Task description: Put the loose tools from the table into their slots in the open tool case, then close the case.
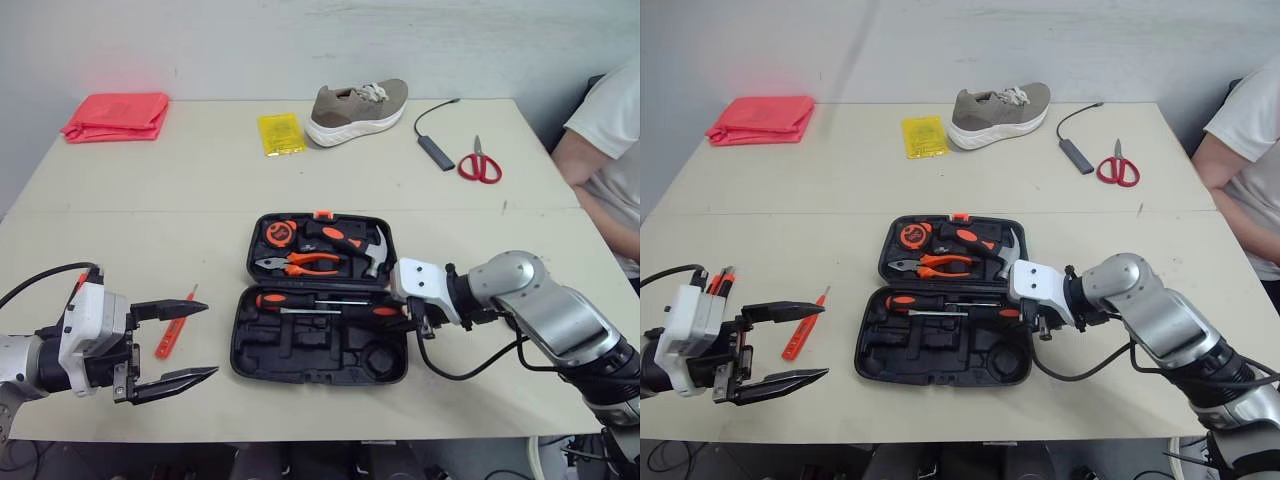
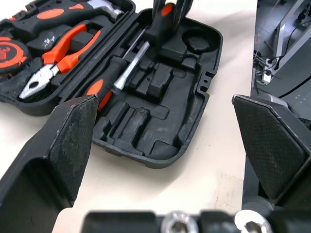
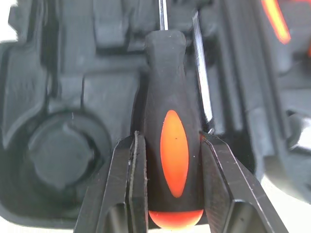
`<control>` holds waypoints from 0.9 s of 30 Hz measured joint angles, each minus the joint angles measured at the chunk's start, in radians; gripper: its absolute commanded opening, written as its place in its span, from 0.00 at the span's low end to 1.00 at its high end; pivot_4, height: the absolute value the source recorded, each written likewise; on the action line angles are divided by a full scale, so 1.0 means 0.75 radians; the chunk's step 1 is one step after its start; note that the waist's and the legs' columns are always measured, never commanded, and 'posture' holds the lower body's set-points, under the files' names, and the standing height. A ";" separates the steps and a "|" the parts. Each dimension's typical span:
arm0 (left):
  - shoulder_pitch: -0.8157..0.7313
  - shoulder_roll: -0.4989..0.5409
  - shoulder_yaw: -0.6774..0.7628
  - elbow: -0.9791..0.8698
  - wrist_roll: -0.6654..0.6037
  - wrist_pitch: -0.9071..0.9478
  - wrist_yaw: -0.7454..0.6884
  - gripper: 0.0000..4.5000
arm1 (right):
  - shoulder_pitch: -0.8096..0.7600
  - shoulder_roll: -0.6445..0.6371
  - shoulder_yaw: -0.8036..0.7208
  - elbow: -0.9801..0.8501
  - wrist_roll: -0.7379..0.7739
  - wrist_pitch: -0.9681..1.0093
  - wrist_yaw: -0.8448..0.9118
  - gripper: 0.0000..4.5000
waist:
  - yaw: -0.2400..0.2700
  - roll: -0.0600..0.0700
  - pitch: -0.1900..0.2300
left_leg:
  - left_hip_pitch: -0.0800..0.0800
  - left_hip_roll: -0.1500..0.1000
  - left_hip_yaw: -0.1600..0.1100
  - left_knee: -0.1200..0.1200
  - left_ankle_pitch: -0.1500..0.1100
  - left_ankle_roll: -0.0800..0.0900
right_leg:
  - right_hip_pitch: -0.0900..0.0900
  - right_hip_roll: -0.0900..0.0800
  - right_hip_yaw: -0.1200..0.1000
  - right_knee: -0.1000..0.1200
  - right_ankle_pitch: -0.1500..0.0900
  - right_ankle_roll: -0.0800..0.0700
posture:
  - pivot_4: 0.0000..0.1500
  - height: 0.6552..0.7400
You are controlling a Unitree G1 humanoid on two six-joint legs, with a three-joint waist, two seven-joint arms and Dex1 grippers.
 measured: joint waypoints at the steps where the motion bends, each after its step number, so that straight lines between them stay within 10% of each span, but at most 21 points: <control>1: 0.000 -0.006 -0.003 0.000 0.002 -0.002 0.004 1.00 | -0.007 0.011 0.000 0.005 -0.007 0.000 0.002 0.23 | 0.000 0.000 0.000 | 0.000 0.000 0.000 0.000 0.000 0.000 | 0.000 0.000 0.000 0.000 0.000 0.000 | 1.00 1.00; 27: -0.049 -0.023 -0.069 -0.023 0.044 -0.018 0.112 1.00 | -0.046 0.080 0.041 -0.019 -0.060 0.179 0.013 0.23 | 0.001 -0.001 -0.001 | 0.000 0.001 0.000 0.000 0.000 -0.001 | 0.001 0.001 0.000 0.001 0.001 0.000 | 1.00 1.00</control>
